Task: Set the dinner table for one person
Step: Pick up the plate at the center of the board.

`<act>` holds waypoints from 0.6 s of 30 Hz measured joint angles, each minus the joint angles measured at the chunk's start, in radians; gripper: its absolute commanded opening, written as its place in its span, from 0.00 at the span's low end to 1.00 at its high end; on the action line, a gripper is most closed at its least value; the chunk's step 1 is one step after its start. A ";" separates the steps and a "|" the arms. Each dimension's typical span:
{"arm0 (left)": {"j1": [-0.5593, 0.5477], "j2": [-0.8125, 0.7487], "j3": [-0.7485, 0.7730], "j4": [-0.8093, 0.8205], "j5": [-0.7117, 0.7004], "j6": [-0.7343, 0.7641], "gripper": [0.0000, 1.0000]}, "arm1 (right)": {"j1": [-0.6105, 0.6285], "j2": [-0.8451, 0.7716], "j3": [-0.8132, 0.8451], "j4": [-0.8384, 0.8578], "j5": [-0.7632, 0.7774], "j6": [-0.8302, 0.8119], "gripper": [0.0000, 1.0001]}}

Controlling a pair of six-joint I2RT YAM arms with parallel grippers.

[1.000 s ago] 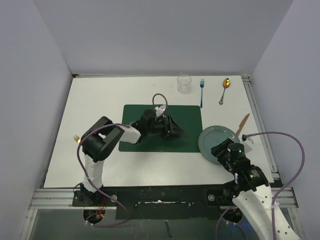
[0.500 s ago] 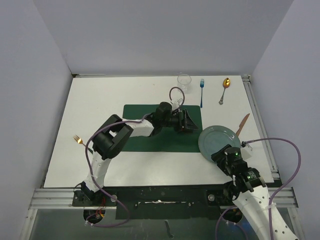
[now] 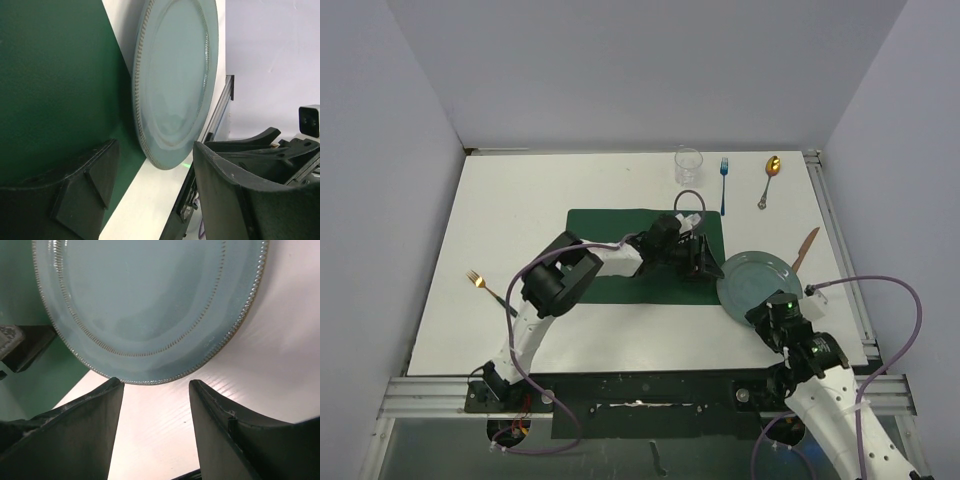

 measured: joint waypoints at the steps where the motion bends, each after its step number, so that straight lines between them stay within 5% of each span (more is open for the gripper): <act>1: -0.002 0.005 0.012 -0.015 -0.004 0.006 0.58 | 0.000 0.013 0.000 0.000 0.006 0.003 0.55; 18: -0.013 0.018 0.130 -0.177 -0.070 0.106 0.58 | -0.002 0.276 0.155 0.001 0.219 0.002 0.53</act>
